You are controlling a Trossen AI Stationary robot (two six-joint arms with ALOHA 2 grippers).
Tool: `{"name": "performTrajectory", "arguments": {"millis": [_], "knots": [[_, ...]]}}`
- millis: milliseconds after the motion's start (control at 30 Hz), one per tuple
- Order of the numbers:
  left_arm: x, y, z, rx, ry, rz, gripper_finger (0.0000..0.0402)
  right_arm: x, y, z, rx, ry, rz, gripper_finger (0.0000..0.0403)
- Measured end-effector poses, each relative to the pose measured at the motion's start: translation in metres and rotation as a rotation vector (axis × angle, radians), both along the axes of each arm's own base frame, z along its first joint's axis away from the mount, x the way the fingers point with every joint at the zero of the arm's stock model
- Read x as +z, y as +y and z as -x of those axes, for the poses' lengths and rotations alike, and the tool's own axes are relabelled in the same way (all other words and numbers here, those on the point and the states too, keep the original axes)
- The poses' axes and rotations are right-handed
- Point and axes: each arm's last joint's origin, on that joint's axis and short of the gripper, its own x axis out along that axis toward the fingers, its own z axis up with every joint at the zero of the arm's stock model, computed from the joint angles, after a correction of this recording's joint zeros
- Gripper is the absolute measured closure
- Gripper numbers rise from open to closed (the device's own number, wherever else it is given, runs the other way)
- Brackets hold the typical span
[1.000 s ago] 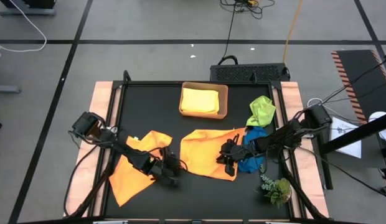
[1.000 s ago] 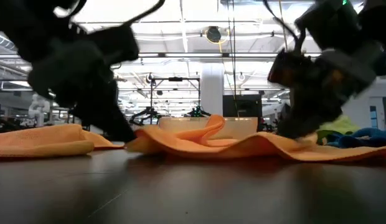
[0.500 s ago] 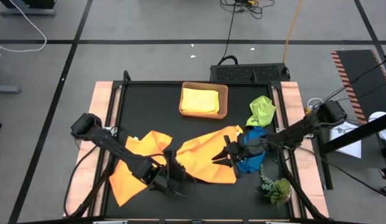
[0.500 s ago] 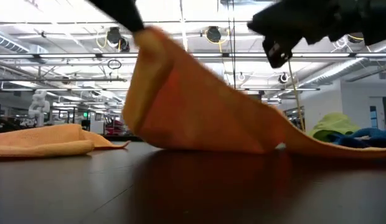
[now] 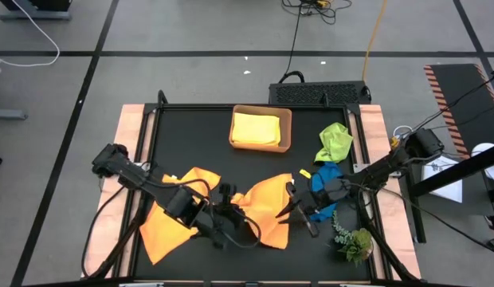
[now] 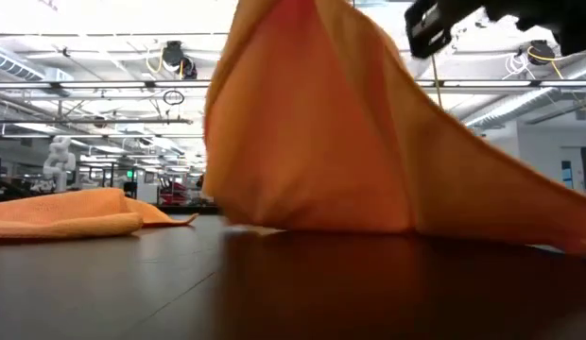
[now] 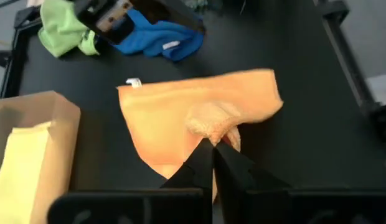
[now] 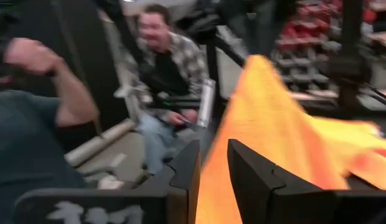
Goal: Fold microfiber towels
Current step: Fold the right orange towel
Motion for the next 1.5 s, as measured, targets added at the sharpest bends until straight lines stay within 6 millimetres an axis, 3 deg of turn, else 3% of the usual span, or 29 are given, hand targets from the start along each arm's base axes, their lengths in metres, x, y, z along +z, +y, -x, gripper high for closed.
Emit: {"name": "performTrajectory", "arguments": {"millis": [233, 400, 633, 867, 1033, 1267, 1500], "knots": [[0.051, 0.016, -0.003, 0.034, -0.109, 0.051, 0.0398, 0.011, 0.016, 0.001, 0.099, -0.044, 0.013, 0.0304], [0.055, 0.041, -0.014, 0.109, -0.130, 0.084, 0.0388, 0.027, 0.025, -0.009, 0.068, -0.036, 0.082, 0.0296], [0.036, 0.075, -0.026, 0.214, -0.056, 0.108, 0.0395, 0.029, 0.026, -0.023, -0.083, -0.030, 0.210, 0.0296], [0.022, 0.093, -0.032, 0.223, -0.001, 0.153, 0.0383, -0.003, 0.005, -0.046, -0.207, 0.102, 0.241, 0.0296], [0.006, 0.097, -0.027, 0.251, 0.103, 0.133, 0.0377, -0.026, -0.003, -0.050, -0.266, 0.261, 0.247, 0.0296], [-0.028, 0.106, -0.024, 0.278, 0.224, 0.100, 0.0376, -0.058, 0.001, -0.046, -0.281, 0.491, 0.231, 0.0296], [-0.061, 0.127, -0.022, 0.326, 0.321, 0.102, 0.0376, -0.065, 0.010, -0.052, -0.235, 0.433, 0.192, 0.0296]]}}
